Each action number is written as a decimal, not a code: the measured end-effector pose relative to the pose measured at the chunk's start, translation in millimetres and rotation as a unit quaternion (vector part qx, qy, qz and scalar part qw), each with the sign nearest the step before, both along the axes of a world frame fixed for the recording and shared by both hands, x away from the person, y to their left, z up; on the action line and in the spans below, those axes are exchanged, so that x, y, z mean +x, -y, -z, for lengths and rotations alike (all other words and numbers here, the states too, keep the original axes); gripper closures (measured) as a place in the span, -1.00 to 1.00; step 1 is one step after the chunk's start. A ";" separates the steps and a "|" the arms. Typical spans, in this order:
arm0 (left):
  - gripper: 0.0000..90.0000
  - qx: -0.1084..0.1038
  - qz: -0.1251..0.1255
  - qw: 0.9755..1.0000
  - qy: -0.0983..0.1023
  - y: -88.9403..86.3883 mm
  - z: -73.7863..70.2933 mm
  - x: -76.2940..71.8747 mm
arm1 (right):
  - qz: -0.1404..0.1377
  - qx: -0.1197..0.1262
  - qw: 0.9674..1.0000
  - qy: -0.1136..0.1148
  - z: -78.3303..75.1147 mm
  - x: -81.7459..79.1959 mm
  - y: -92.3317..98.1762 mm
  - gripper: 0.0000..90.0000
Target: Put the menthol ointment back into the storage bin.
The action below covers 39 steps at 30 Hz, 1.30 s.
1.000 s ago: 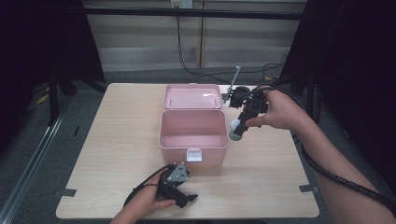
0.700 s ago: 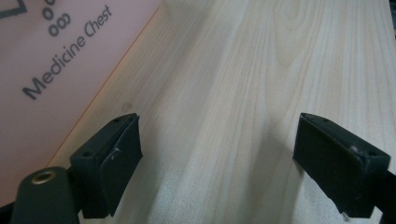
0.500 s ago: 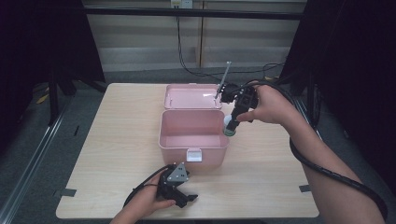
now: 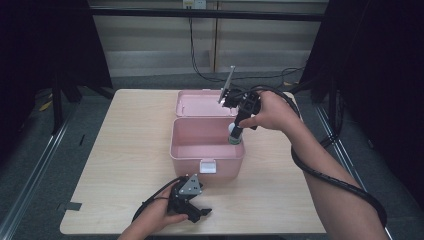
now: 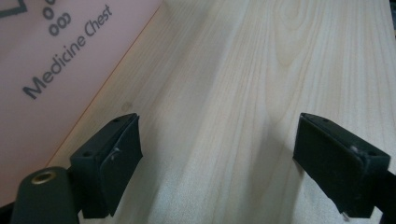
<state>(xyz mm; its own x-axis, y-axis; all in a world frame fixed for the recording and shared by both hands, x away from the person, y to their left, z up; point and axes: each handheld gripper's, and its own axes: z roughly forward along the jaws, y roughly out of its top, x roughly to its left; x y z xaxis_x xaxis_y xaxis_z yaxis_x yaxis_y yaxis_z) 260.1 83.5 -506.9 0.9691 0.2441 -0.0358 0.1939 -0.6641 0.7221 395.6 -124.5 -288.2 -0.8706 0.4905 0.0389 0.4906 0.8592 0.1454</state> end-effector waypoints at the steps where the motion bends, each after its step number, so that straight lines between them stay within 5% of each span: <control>1: -0.68 -0.001 0.000 1.000 0.001 0.1 0.0 0.1 | 0.004 0.000 1.000 0.000 1.0 1.5 -1.4 0.12; 17: -0.68 0.000 0.001 1.000 0.001 -0.1 -0.1 0.2 | 0.083 0.004 0.996 -0.020 27.1 23.0 -17.0 0.12; 26: -0.68 -0.001 0.001 1.000 0.000 -0.1 0.0 0.1 | 0.149 -0.001 0.989 -0.021 40.2 36.3 -17.8 0.12; 39: -0.68 -0.001 0.001 1.000 0.000 -0.1 0.1 0.1 | 0.204 0.001 0.979 -0.029 53.3 43.6 -24.0 0.12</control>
